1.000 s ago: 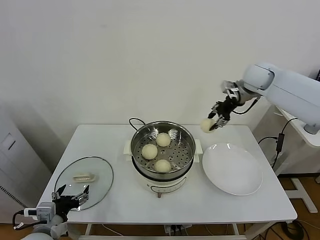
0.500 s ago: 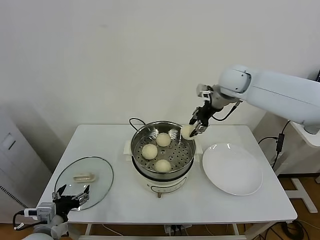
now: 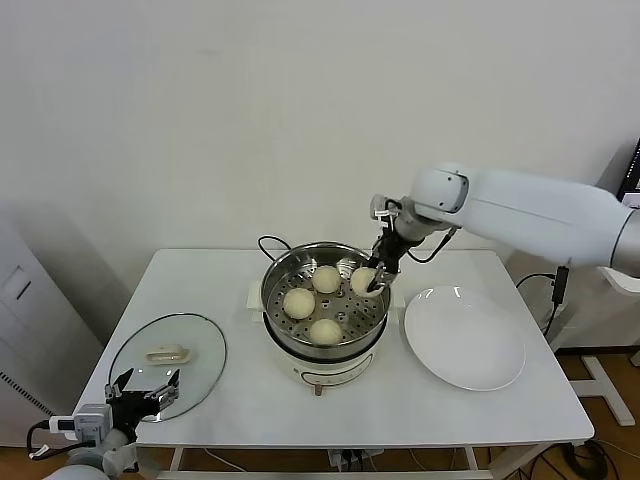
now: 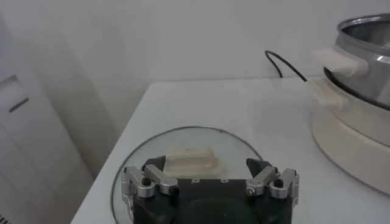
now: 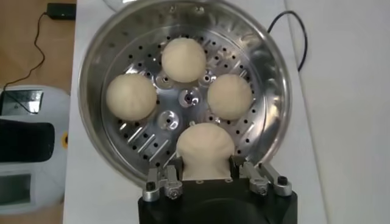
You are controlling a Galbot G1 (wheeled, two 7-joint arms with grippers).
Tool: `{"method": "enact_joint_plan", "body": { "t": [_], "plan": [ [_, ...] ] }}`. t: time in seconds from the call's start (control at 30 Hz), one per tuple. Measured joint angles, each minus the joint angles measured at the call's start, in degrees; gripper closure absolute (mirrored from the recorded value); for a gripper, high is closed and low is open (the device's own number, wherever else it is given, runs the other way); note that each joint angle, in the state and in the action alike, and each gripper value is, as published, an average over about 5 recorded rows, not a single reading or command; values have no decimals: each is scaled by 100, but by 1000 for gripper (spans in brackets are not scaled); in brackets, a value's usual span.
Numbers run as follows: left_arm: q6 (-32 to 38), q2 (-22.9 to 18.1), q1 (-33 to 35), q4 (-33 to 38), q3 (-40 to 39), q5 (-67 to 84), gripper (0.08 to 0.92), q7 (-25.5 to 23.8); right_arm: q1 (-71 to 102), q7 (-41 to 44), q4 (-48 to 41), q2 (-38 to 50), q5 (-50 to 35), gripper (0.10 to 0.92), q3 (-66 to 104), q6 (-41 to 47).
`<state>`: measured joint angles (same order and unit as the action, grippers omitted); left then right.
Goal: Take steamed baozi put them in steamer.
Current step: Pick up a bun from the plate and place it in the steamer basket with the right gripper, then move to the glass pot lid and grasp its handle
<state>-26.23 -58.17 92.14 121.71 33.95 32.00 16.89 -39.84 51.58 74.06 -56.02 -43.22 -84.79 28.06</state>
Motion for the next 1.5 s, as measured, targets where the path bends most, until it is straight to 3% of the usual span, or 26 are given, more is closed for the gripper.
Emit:
{"method": "enact_joint_plan", "body": {
  "t": [0.4,0.87,1.17,1.5],
  "plan": [
    [10,5,0,-26,11,13,177,0,406,-153,-197,-181,245,533,126,105],
    [32,-17,20,-51,17,15,177,-3,552,-96,-232,-163,227,212,365,94],
    [50,-40,-2,-88,31,7,177,-9,670,-190,-294,254,-192,203,1054,-75],
    [56,2,-78,-103,35,-21,177,-36,2087,-1340,-172,1044,-770,203,3218,-764]
  ]
}}
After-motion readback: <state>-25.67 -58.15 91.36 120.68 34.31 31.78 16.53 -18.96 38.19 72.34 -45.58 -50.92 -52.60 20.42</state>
